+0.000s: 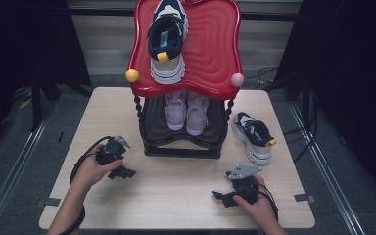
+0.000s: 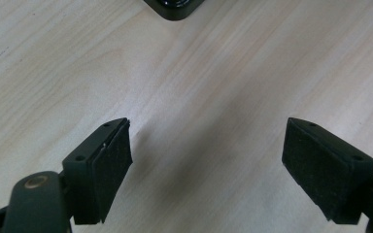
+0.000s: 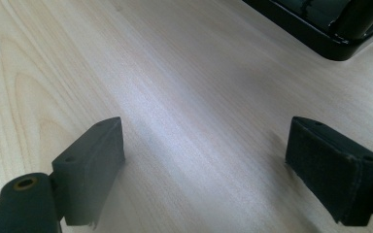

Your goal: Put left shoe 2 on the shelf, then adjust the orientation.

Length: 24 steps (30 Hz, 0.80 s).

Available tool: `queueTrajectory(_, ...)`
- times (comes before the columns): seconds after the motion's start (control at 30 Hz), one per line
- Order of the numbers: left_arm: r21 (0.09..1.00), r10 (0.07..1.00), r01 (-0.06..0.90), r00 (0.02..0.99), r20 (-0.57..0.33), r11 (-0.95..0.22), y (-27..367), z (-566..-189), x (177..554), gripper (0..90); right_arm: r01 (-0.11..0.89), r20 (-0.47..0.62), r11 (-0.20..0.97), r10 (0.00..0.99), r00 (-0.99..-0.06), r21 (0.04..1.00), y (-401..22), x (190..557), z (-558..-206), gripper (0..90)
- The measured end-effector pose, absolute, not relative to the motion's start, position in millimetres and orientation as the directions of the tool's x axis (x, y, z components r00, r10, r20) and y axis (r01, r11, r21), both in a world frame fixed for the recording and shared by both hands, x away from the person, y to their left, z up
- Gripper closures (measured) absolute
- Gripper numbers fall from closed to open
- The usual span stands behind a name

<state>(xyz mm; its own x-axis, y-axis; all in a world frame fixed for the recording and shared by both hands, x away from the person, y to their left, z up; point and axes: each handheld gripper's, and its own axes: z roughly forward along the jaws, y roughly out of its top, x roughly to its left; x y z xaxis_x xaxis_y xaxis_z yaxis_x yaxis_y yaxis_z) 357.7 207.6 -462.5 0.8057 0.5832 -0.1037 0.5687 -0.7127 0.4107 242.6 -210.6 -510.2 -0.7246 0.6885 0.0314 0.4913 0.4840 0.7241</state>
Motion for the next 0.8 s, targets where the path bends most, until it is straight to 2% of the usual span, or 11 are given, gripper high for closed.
queueTrajectory(0.17, 0.461, 0.598, 0.569, 0.795, -0.1, -0.681, 206.7, -471.3, 355.5, 17.6, 0.493, 0.031, 0.484, 0.69, -0.724, 0.723, -210.5, 242.5, -510.1, 13.5)
queueTrajectory(0.37, 0.474, 0.605, 0.576, 0.789, -0.108, -0.666, 205.7, -483.5, 352.1, 17.5, 0.493, 0.031, 0.484, 0.69, -0.723, 0.723, -210.5, 242.5, -510.0, 13.4)
queueTrajectory(0.63, 0.57, 0.637, 0.552, 0.768, -0.065, -0.608, 209.7, -492.1, 344.8, 15.0, 0.493, 0.031, 0.484, 0.69, -0.723, 0.723, -210.6, 242.5, -510.0, 13.5)
queueTrajectory(0.8, 0.598, 0.642, 0.539, 0.765, -0.051, -0.594, 210.9, -495.0, 340.1, 14.3, 0.493, 0.031, 0.484, 0.69, -0.723, 0.723, -210.6, 242.5, -510.0, 13.5)
